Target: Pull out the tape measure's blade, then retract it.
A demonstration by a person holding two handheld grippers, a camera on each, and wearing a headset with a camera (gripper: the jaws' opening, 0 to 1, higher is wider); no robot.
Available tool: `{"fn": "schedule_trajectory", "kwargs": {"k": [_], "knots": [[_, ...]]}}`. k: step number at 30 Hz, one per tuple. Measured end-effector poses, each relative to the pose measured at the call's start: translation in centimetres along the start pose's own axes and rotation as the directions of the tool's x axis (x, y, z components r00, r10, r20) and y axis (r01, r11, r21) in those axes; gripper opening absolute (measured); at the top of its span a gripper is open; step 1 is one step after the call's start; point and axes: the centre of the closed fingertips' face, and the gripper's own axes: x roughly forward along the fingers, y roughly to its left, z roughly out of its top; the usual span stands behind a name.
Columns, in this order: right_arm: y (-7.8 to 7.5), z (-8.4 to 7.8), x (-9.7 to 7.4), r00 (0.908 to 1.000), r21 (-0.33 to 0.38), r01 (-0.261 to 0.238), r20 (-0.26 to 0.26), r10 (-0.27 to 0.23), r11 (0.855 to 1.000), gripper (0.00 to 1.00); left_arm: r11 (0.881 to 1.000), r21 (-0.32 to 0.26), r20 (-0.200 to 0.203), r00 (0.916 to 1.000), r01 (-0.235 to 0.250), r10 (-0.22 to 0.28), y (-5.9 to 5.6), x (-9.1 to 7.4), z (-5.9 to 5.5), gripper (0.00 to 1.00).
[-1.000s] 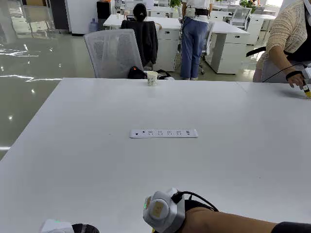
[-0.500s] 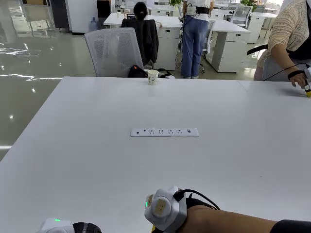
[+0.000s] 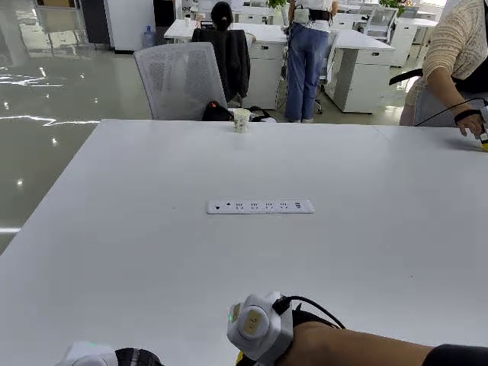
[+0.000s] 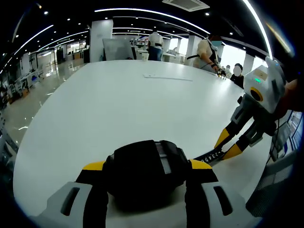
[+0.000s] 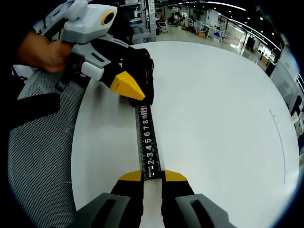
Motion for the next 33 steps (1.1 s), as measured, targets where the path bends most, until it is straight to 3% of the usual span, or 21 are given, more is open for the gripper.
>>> {"fn": "schedule_trajectory", "kwargs": {"k": [11, 33], "knots": [[0.0, 0.3, 0.1, 0.9991, 0.01, -0.01, 0.041, 0.01, 1.0, 0.1, 1.0, -0.005, -0.001, 1.0, 0.003, -0.003, 0.0, 0.0, -0.1, 0.6], [0.0, 1.1, 0.5, 0.9979, 0.016, -0.022, 0.061, 0.021, 1.0, 0.1, 1.0, -0.012, -0.005, 0.9999, 0.008, -0.008, -0.1, 0.0, 0.0, 0.6]]}}
